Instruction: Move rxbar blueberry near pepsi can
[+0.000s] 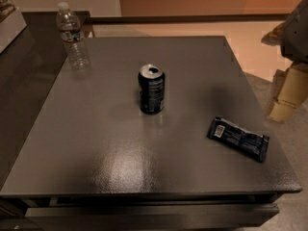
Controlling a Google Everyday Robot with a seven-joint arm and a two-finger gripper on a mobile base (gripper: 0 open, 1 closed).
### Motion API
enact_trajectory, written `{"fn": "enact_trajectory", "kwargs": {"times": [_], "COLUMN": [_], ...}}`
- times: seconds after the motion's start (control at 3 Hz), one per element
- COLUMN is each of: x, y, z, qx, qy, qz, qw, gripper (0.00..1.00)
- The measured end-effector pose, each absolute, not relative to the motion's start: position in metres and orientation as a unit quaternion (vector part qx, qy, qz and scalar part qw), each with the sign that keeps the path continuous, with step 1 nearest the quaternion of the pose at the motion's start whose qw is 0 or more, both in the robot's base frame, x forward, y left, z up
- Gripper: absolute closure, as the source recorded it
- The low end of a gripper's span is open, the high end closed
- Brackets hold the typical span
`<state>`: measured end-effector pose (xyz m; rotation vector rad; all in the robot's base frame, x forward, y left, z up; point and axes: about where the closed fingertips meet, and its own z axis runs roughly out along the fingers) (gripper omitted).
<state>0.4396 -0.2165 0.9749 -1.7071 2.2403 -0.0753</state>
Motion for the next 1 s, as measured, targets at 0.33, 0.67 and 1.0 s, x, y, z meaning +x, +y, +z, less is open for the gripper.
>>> {"fn": "enact_trajectory", "kwargs": {"times": [0.33,0.67,1.0], "x": [0.432,0.422,0.415], "y": [-0.212,-0.206,-0.201], "z": [0.958,0.934,0.908], "qx": [-0.591,-0.571,-0.546], "qy": [0.790,0.803,0.818], "qz": [-0.005,0.016,0.030], "qw": [0.163,0.171,0.176], "gripper": [0.00,0.00,0.00]}}
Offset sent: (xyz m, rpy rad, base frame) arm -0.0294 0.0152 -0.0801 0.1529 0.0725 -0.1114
